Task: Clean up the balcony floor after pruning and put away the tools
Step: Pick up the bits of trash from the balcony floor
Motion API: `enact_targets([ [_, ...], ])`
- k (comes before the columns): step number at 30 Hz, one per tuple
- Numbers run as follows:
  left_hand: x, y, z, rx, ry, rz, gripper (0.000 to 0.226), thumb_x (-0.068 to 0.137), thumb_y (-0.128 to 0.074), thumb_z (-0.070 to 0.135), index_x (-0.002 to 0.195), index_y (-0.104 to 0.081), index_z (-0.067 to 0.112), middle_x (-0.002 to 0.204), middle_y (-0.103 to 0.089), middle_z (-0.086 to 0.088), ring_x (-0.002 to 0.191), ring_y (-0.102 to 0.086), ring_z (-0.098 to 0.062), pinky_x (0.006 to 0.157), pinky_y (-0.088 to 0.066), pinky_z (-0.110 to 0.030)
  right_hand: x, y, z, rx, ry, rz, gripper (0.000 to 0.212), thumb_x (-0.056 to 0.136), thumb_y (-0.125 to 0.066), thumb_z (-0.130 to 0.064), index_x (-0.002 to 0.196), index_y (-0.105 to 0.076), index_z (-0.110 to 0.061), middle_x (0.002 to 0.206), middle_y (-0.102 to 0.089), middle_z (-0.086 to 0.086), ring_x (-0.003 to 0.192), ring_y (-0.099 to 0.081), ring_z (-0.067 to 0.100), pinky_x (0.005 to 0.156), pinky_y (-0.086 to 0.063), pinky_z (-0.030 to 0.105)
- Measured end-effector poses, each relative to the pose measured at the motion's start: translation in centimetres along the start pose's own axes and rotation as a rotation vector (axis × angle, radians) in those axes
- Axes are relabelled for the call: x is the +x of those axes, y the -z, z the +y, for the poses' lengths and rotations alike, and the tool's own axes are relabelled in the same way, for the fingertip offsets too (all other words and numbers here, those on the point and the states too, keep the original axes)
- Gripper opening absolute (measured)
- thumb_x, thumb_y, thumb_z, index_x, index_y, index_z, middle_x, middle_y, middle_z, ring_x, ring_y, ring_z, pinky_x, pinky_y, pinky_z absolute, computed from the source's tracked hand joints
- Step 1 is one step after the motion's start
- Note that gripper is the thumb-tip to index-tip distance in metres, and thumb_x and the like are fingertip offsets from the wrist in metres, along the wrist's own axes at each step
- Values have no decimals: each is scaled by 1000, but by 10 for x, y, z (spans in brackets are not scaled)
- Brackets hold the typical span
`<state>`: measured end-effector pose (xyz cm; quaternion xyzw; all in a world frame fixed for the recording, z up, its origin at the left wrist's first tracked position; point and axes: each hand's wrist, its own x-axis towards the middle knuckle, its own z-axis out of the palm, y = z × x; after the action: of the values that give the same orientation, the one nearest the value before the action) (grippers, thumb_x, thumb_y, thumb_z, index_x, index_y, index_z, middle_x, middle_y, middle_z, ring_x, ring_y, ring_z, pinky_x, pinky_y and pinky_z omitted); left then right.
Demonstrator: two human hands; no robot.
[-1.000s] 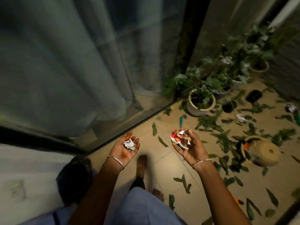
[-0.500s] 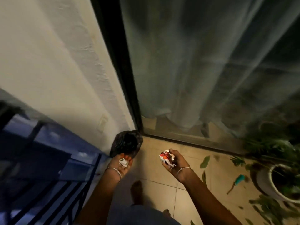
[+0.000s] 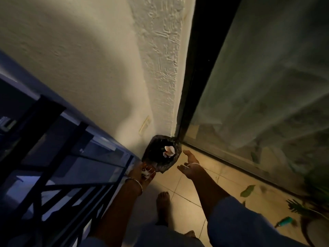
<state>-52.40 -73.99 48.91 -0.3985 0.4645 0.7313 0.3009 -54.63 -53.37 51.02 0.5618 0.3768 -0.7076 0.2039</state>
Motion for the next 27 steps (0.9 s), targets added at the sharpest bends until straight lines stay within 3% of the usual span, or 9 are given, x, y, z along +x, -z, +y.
enact_targets([
  [2,-3,-15,7,-148,37,20,18,79,-73,19,74,-63,5,50,-64,-7,46,-64,-16,64,-58,-32,10,5,-2,15,9,47,57,83,-74,-28,129,-50,-5,118,-49,15,103,-54,33,69,-54,38],
  [3,3,-13,10,-184,76,42,23,96,-53,12,77,-62,4,50,-64,-8,48,-64,-18,70,-56,-34,12,11,-1,19,5,53,53,84,-73,-25,128,-52,-5,120,-50,16,105,-54,32,75,-55,39],
  [5,9,-27,21,-152,109,157,28,104,-37,14,107,-62,2,80,-73,-16,85,-69,-27,82,-53,-44,10,30,2,34,-16,57,42,86,-71,-20,123,-56,-5,123,-53,17,108,-55,32,88,-53,40],
  [7,31,-27,24,-204,157,121,39,104,-38,19,139,-50,7,129,-62,-16,124,-53,-35,91,-50,-51,8,57,7,67,-36,78,35,88,-70,-19,117,-60,-4,122,-58,18,108,-57,33,91,-53,41],
  [9,46,-34,32,-217,200,43,43,105,-37,21,144,-42,5,143,-48,-13,135,-41,-35,98,-41,-52,7,87,17,153,-59,116,31,88,-69,-18,115,-63,-3,121,-62,20,106,-60,34,88,-53,40],
  [13,45,-53,48,-56,109,88,39,104,-42,25,138,-45,6,131,-52,-12,126,-47,-37,86,-44,-49,6,136,37,346,-107,178,25,89,-65,-15,110,-63,-1,127,-62,20,96,-63,33,79,-53,38],
  [18,114,-18,26,99,149,187,51,98,-51,33,146,-42,16,140,-53,-12,116,-56,-34,59,-51,-43,-3,161,52,455,-138,213,13,93,-59,-14,94,-61,-1,134,-58,18,87,-60,31,73,-50,35],
  [22,38,-49,35,163,161,123,48,104,-36,21,149,-32,6,152,-37,-17,139,-37,-34,108,-38,-45,-13,154,52,436,-131,157,15,92,-61,-13,100,-62,-1,127,-62,17,88,-62,30,71,-51,36],
  [27,-10,-73,21,78,119,12,45,106,-24,22,148,-30,6,154,-33,-18,143,-30,-33,116,-26,-43,-37,149,36,358,-4,76,29,90,-64,-12,117,-62,-1,100,-69,16,79,-65,28,70,-54,34],
])
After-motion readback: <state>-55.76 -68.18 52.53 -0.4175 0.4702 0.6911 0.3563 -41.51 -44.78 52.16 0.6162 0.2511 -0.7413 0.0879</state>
